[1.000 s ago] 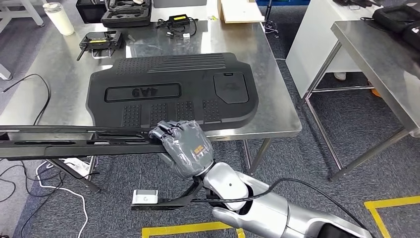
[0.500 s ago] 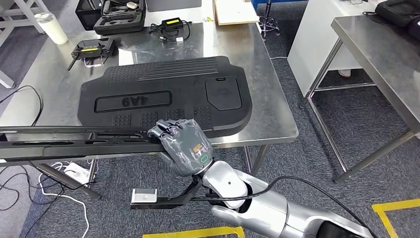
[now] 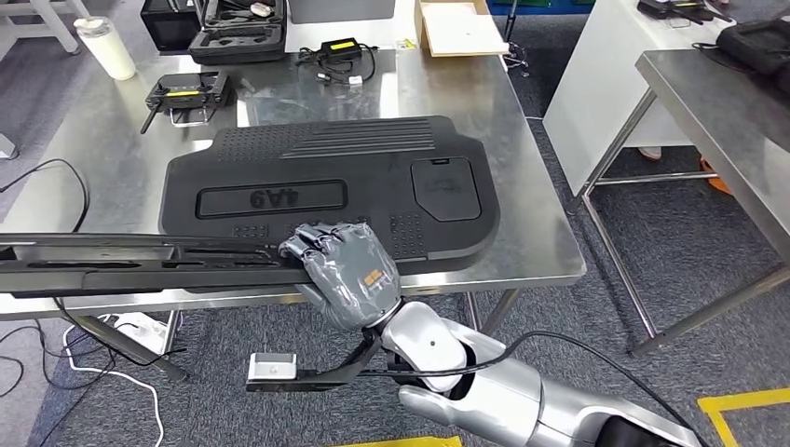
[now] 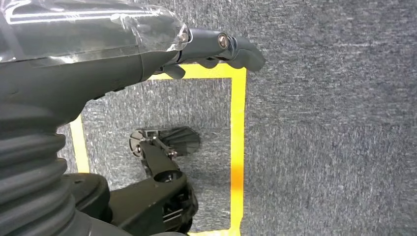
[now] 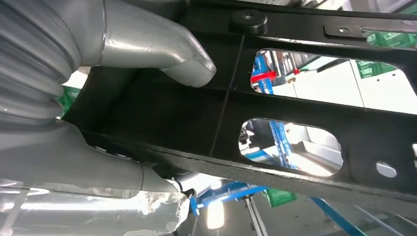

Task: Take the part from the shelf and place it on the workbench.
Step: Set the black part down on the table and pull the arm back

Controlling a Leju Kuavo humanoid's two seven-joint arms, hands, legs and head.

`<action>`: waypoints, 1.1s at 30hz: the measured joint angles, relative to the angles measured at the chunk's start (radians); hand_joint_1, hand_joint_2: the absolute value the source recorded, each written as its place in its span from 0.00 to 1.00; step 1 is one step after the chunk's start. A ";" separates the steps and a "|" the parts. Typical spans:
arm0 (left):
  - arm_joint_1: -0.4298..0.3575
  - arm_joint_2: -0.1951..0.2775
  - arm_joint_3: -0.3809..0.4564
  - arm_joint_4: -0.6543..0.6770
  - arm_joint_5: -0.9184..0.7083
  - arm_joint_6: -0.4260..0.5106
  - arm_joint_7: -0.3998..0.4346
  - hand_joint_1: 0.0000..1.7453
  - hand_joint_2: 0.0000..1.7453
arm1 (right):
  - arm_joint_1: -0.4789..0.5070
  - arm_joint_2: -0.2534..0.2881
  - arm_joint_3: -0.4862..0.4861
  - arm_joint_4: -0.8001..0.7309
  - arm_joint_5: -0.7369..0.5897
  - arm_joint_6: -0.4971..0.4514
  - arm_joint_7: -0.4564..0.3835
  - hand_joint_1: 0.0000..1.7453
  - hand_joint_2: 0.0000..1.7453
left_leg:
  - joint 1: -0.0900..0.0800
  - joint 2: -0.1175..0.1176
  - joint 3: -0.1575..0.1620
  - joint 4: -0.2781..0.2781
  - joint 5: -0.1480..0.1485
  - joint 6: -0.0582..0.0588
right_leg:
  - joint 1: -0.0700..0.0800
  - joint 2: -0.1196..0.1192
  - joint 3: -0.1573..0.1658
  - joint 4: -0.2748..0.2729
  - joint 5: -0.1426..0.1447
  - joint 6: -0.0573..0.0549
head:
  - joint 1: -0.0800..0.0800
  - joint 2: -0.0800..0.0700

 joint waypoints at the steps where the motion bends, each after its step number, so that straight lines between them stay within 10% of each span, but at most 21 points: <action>1: 0.000 0.000 0.000 0.000 0.000 0.002 0.000 0.00 1.00 | 0.001 0.000 0.000 0.001 0.000 0.001 0.001 1.00 1.00 | -0.001 -0.001 0.005 0.000 -0.005 0.000 | 0.000 0.000 -0.012 -0.001 0.022 -0.001 | 0.001 0.000; 4: 0.000 0.000 0.000 0.000 -0.001 0.033 0.002 0.00 1.00 | 0.001 -0.001 0.000 0.003 -0.001 0.001 0.004 1.00 1.00 | -0.003 -0.004 0.024 0.003 -0.021 -0.006 | 0.002 0.000 0.044 -0.182 0.149 -0.013 | 0.006 0.000; 6: -0.001 -0.001 0.000 0.000 -0.003 0.068 0.010 0.00 1.00 | -0.001 -0.001 0.000 0.003 -0.002 0.000 0.006 1.00 1.00 | -0.006 -0.005 0.025 0.007 -0.029 -0.014 | 0.005 0.001 0.072 -0.263 0.179 -0.019 | 0.006 0.000; 33: 0.007 -0.008 0.000 0.000 -0.015 0.082 0.020 0.00 1.00 | -0.008 0.000 0.000 0.014 -0.006 -0.009 0.006 1.00 1.00 | -0.006 -0.005 0.039 -0.010 -0.032 -0.029 | 0.011 0.003 0.085 -0.277 0.168 -0.031 | 0.002 0.000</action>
